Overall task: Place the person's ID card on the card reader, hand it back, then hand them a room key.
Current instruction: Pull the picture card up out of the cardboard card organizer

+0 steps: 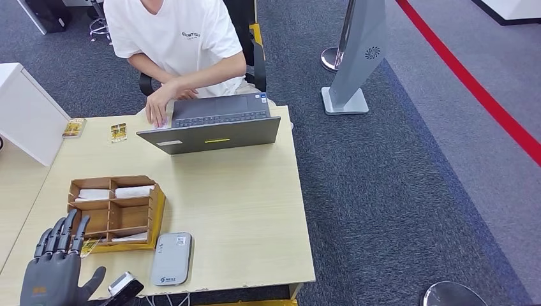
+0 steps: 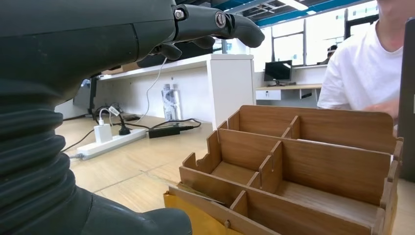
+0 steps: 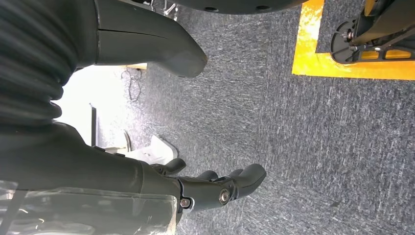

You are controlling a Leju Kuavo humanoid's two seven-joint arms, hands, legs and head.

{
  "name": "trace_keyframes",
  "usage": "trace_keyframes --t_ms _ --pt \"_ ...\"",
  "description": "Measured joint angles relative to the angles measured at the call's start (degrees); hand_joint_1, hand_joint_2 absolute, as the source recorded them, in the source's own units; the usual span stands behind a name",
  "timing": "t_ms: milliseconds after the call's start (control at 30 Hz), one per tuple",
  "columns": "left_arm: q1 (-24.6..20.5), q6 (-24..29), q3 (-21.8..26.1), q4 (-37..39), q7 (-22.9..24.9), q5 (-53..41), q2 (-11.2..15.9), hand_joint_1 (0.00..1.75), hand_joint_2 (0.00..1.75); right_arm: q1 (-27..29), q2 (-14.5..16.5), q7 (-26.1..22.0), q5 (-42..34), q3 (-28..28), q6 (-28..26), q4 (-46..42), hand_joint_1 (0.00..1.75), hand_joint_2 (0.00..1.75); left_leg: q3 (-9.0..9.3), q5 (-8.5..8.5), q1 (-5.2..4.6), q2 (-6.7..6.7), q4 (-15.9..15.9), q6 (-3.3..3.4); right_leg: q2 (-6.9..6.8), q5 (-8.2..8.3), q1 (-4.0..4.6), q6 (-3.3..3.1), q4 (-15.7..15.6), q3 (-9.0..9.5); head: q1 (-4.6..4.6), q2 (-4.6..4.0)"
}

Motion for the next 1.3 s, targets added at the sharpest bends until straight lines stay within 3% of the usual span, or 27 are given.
trace_keyframes --t_ms 700,1300 --pt "3.9 1.6 1.5 0.6 2.1 0.1 -1.2 0.00 1.75 0.0 -0.2 0.3 1.0 -0.7 0.0 -0.1 0.00 1.75 0.00 0.00 0.00 -0.01 0.0 0.00 -0.02 0.00 0.00 0.00 0.0 0.01 0.00 0.01" --pt "4.3 3.5 8.5 3.3 2.3 -1.6 -3.9 0.00 1.75 0.0 -0.5 0.3 2.1 -0.7 0.0 -0.1 0.00 1.75 0.00 0.00 0.00 -0.01 0.0 0.00 -0.02 0.00 0.00 0.00 0.0 0.01 0.00 0.00"
